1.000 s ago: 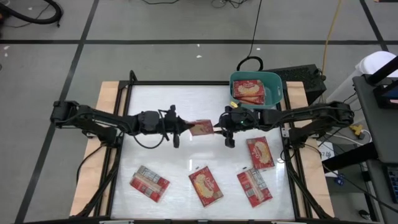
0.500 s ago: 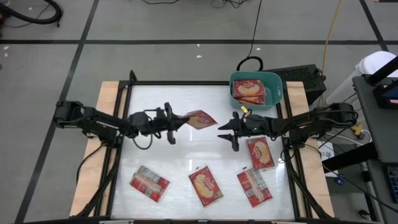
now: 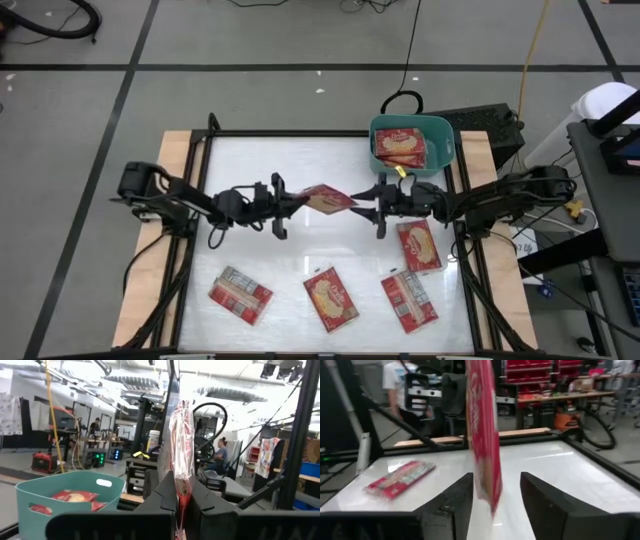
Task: Sort popcorn bags into baskets
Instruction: Put the red popcorn bag into the green bin
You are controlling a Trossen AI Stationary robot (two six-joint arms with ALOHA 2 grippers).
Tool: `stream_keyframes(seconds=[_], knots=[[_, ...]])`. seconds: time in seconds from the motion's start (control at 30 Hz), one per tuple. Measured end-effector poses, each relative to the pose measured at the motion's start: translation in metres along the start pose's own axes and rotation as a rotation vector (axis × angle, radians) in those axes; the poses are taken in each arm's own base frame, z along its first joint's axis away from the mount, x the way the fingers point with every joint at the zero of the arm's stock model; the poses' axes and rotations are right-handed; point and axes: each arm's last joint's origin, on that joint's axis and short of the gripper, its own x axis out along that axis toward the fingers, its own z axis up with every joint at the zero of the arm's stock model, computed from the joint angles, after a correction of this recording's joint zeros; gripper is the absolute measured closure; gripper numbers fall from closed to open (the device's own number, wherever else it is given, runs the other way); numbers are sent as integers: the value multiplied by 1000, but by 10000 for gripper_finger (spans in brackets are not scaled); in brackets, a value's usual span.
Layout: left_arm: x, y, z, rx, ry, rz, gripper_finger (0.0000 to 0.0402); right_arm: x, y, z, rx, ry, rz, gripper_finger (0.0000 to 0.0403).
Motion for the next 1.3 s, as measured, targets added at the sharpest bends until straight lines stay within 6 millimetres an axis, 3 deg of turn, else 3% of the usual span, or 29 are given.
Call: stream_keyframes(seconds=[0.13,0.33,0.4,0.53,0.8,0.93,1.3], knots=[[8,-1,-8,3,13,0,395,0,1,1,2,-1,43,281],[20,-4,-15,12,19,-30,394,0,1,1,-1,-5,45,375],[20,-4,-16,16,26,-29,393,0,1,0,-6,9,44,391],[20,-4,-19,26,55,-27,369,-4,-1,0,23,65,31,376],[20,-1,-24,-14,99,31,249,-28,-4,1,57,260,-7,394],[19,3,-28,-59,144,56,209,-42,-7,6,98,361,20,388],[16,4,-44,-123,322,45,190,-52,-8,34,106,752,-27,387]])
